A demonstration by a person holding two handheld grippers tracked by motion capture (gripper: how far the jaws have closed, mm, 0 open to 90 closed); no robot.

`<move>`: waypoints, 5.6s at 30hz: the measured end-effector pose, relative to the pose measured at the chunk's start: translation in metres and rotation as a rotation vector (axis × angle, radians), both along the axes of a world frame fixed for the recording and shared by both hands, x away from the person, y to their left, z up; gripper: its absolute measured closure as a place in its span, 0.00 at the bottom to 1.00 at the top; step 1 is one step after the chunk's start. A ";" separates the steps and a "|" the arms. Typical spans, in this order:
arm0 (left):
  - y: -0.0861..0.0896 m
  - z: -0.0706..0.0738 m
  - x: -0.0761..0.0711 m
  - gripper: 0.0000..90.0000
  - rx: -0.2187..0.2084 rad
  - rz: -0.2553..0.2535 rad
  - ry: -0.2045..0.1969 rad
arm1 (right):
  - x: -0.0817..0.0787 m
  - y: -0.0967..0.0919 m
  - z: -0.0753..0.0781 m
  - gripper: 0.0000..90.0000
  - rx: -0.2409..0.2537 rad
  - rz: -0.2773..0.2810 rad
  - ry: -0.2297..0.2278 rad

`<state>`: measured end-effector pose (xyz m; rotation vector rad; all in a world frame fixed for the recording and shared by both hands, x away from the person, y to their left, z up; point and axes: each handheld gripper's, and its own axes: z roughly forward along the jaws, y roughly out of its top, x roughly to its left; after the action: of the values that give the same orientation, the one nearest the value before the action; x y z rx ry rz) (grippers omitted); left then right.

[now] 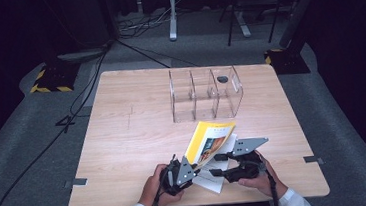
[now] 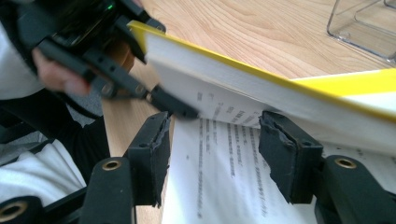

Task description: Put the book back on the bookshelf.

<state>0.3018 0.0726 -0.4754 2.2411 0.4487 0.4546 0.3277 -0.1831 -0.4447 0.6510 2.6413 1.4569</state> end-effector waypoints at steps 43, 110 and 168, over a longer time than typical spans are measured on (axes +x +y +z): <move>0.114 0.006 0.047 0.69 -0.064 0.065 0.114 | 0.033 -0.008 -0.028 0.83 -0.204 0.058 -0.409; 0.023 0.024 0.005 0.85 0.242 0.081 -0.036 | -0.001 0.033 -0.006 0.77 -0.107 0.112 -0.433; 0.036 0.042 0.015 0.87 -0.148 0.037 -0.014 | 0.039 0.010 0.017 0.52 0.065 -0.224 -0.397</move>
<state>0.3166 0.1086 -0.4329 2.0890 0.5006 0.4420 0.3672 -0.1730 -0.4272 0.5702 2.1579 1.4373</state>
